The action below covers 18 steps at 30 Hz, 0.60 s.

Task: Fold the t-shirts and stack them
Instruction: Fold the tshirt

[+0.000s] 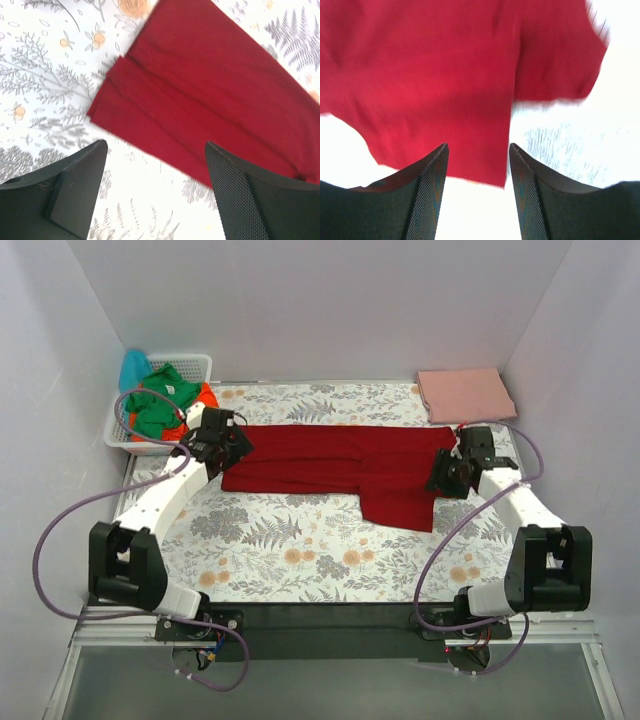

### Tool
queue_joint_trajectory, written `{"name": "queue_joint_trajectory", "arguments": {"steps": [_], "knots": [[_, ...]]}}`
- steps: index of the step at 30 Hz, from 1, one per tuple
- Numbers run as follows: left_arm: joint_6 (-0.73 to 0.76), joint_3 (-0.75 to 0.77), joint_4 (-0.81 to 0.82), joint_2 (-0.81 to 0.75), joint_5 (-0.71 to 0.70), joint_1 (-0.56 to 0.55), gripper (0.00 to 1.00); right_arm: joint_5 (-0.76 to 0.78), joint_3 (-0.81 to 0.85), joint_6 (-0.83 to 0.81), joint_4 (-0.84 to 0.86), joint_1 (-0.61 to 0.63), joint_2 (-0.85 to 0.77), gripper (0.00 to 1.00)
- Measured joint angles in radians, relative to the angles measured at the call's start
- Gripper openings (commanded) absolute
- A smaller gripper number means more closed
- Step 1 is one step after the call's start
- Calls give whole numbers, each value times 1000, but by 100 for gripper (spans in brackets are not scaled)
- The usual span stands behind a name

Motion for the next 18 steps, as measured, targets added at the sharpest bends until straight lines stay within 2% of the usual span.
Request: {"name": "queue_joint_trajectory", "arguments": {"steps": [2,3,9,16,18], "knots": [[19,-63,10,-80,11,-18,79,2,-83,3,-10,18,-37,59],[31,-100,16,-114,17,-23,86,4,-123,5,-13,25,-50,59],[81,-325,30,-243,50,-33,87,28,-250,18,-41,70,-77,57],[103,-384,52,-270,48,-34,88,56,-266,48,-7,113,-63,53],[108,-383,65,-267,42,-35,88,69,-264,60,8,125,-47,48]]}}
